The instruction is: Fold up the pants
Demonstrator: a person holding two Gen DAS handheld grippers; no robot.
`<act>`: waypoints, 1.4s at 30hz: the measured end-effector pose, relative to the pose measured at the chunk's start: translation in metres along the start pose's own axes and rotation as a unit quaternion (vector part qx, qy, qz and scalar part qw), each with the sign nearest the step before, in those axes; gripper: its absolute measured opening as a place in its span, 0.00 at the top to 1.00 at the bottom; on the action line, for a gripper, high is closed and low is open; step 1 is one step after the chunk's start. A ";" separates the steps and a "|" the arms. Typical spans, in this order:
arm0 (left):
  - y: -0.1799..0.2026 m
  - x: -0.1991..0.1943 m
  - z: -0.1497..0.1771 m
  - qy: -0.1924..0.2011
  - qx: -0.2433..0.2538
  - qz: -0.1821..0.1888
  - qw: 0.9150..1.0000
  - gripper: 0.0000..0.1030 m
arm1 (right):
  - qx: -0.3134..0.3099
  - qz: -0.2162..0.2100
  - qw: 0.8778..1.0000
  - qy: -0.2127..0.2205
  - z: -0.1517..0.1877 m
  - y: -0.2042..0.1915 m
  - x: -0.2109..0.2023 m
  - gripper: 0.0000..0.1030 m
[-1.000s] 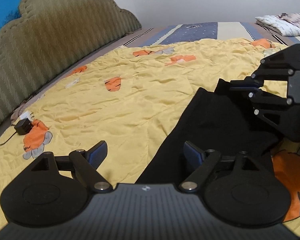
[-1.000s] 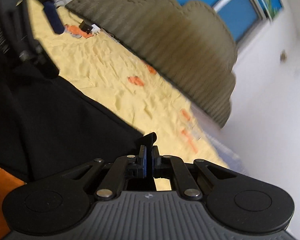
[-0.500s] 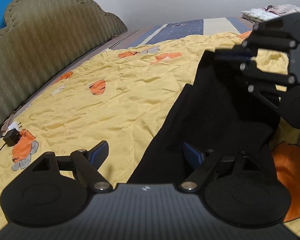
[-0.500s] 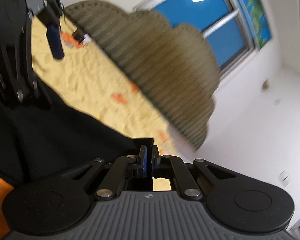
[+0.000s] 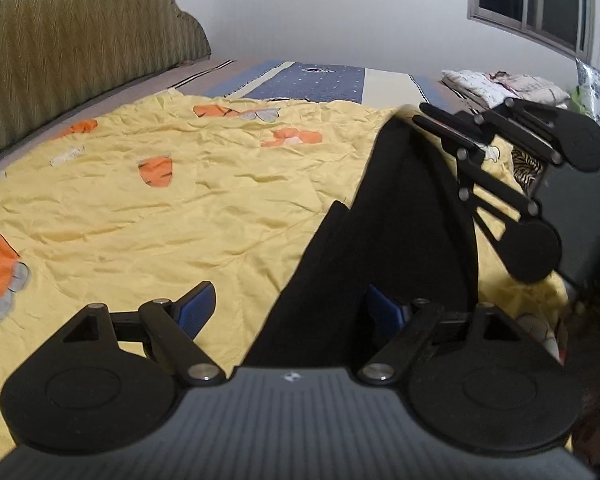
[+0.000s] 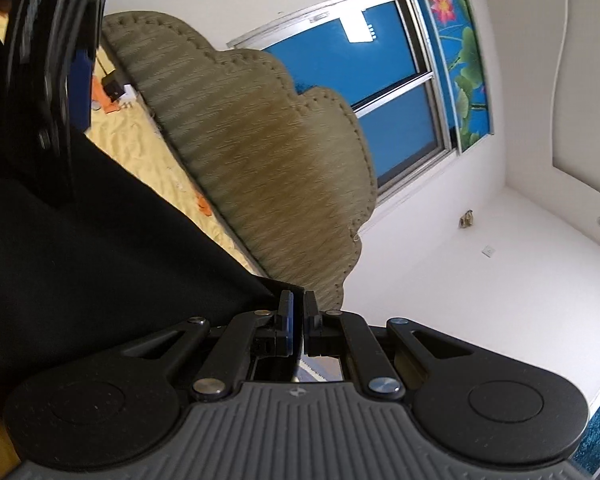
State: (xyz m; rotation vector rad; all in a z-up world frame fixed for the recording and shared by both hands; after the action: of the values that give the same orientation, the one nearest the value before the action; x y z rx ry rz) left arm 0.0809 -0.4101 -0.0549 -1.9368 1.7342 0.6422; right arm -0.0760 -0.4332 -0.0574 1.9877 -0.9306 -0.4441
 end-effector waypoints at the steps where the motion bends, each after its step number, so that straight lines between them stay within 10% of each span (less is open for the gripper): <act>1: 0.000 0.001 0.001 -0.004 0.012 -0.010 1.000 0.21 | -0.001 0.005 1.000 0.000 0.000 0.001 0.002 0.96; 12: -0.014 0.016 0.019 -0.044 0.038 -0.140 0.989 0.36 | 0.092 -0.052 0.990 -0.092 0.011 0.016 0.005 0.96; 19: 0.000 -0.055 0.035 -0.018 0.034 -0.164 0.986 0.31 | 0.226 -0.290 0.920 -0.139 0.003 0.004 -0.024 0.96; 27: 0.025 -0.146 0.113 -0.057 -0.013 -0.226 0.972 0.26 | 0.263 -0.219 0.910 -0.232 0.028 -0.001 0.018 0.96; 32: 0.027 -0.181 0.161 -0.079 -0.094 -0.274 0.954 0.26 | 0.295 -0.392 0.858 -0.148 -0.036 -0.018 -0.024 0.96; 37: 0.026 -0.195 0.188 -0.088 -0.140 -0.287 0.944 0.24 | 0.321 -0.477 0.803 -0.158 -0.077 -0.058 -0.005 0.96; 42: 0.026 -0.211 0.201 -0.084 -0.181 -0.280 0.939 0.23 | 0.300 -0.412 0.841 -0.184 -0.093 -0.079 0.040 0.96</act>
State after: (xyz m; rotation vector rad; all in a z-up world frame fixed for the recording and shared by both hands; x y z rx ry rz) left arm 0.0274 -0.1240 -0.0835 -2.3947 0.9286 0.9131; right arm 0.0417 -0.3838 -0.0696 2.9290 -0.3784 -1.1577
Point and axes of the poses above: each gripper's, at about its wrist camera, not at the fingertips, and x roughly the way its jaws point, y to its right, z to its underside, the point moved 4 cm from there along x, roughly the way its jaws point
